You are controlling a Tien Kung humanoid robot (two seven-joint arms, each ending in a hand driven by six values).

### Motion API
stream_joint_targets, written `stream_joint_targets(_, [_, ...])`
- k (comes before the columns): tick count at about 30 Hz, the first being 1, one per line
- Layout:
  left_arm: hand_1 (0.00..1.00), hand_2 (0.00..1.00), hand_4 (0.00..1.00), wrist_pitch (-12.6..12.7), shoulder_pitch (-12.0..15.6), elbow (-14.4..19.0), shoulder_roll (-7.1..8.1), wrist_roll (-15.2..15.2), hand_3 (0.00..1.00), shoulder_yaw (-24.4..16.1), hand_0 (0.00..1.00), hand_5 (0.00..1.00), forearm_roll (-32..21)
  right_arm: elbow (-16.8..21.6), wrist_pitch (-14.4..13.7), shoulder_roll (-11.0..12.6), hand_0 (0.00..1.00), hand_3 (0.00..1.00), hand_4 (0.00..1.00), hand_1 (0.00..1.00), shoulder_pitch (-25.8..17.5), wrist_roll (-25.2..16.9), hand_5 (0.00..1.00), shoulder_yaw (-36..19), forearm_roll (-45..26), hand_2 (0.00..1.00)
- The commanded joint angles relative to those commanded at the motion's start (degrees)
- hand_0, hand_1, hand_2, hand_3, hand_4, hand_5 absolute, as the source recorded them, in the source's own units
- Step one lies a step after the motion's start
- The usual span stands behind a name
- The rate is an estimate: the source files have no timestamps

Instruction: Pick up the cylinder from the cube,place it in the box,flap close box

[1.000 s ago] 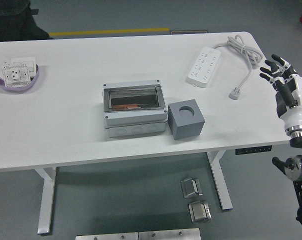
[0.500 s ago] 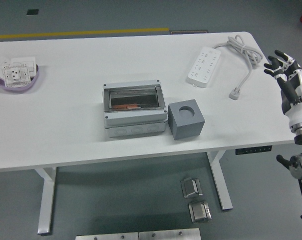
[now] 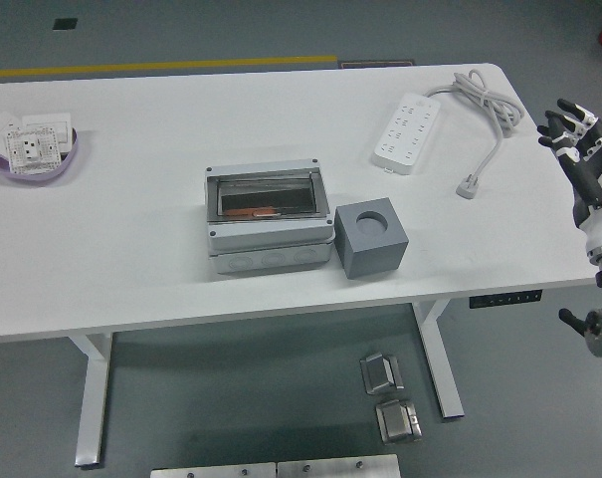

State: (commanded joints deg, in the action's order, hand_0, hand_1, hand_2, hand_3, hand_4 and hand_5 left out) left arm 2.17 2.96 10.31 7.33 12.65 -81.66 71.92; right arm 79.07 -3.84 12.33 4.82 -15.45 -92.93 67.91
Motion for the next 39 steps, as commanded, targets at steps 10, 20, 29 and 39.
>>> stream_joint_targets(10, [0.681,0.706,0.789,0.0,0.0,0.0,-0.03,0.0,0.877,-0.1,0.708,0.446,0.1,-0.2,0.3,-0.3,0.753,0.747,0.78,0.717,-0.5,-0.1,0.502,0.0,0.5,0.743])
stream_joint_targets(20, [0.682,0.706,0.789,0.0,-0.3,0.0,0.07,0.0,0.877,-0.1,0.708,0.446,0.0,-0.9,0.6,-0.4,0.753,0.75,0.78,0.717,-0.7,-0.4,0.501,-0.1,-0.5,0.746])
stream_joint_targets(29, [0.681,0.705,0.788,0.1,-0.1,0.0,0.27,-0.1,0.876,0.0,0.708,0.446,-0.3,-2.4,0.7,-0.8,0.753,0.75,0.784,0.717,0.0,-0.8,0.495,0.8,-1.8,0.745])
stream_joint_targets(39, [0.682,0.706,0.789,0.1,0.0,0.0,0.16,0.0,0.877,-0.3,0.708,0.445,-0.1,-2.1,0.7,-0.7,0.751,0.746,0.784,0.713,0.1,-0.5,0.491,1.6,-1.0,0.739])
